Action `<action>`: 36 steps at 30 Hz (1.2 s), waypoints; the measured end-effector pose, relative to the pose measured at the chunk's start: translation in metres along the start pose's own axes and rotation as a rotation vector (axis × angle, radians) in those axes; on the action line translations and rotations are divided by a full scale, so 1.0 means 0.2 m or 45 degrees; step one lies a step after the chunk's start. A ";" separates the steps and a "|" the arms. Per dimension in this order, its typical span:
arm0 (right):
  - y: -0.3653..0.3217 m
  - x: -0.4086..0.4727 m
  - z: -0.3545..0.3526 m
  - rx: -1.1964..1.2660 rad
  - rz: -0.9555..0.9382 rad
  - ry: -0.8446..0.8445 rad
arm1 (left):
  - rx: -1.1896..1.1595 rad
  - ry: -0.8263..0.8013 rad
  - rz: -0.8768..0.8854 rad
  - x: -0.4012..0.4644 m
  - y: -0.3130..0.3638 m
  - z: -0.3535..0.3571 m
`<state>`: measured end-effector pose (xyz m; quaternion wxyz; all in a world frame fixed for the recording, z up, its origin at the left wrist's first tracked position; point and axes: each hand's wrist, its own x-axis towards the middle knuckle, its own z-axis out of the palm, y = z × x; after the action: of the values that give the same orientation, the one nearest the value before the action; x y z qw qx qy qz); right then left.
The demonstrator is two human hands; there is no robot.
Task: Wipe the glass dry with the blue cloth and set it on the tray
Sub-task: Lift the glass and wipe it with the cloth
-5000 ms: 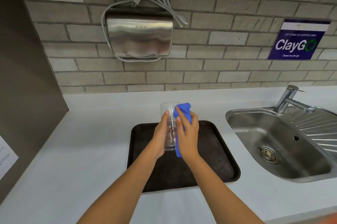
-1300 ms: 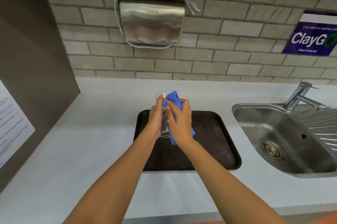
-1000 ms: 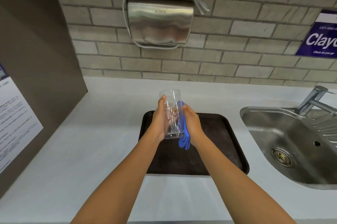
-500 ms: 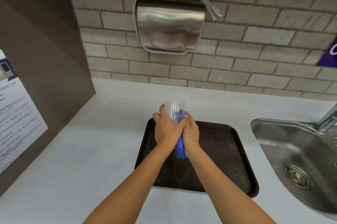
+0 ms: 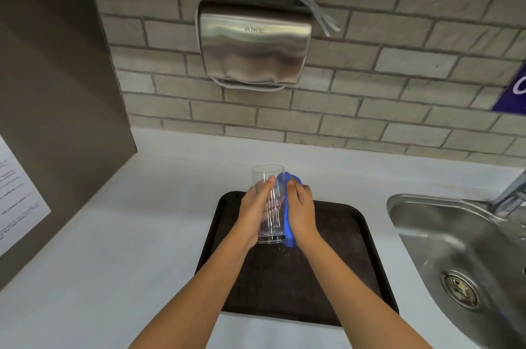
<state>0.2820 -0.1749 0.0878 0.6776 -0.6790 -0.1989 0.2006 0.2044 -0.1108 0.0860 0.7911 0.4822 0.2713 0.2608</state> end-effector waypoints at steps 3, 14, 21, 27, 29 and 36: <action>0.03 -0.06 0.02 -0.322 -0.396 0.035 | -0.015 0.001 -0.049 0.04 0.04 0.00; -0.01 -0.07 0.01 -0.202 -0.335 -0.003 | -0.112 -0.071 -0.133 0.02 -0.03 -0.02; -0.01 -0.05 -0.04 -0.013 -0.032 -0.086 | -0.114 -0.023 -0.145 -0.01 0.01 0.00; -0.02 -0.08 -0.07 0.338 0.343 -0.154 | -0.004 0.129 -0.093 -0.04 0.04 0.07; -0.02 -0.09 -0.06 0.330 0.283 -0.145 | 0.099 0.234 0.015 -0.03 0.03 0.05; 0.05 -0.18 0.02 0.015 -0.019 0.128 | 0.643 0.359 0.343 -0.10 0.04 0.05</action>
<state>0.2490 -0.1903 0.0772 0.6923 -0.6827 -0.1685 0.1622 0.1949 -0.1276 0.1003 0.5593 0.6541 0.3682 0.3519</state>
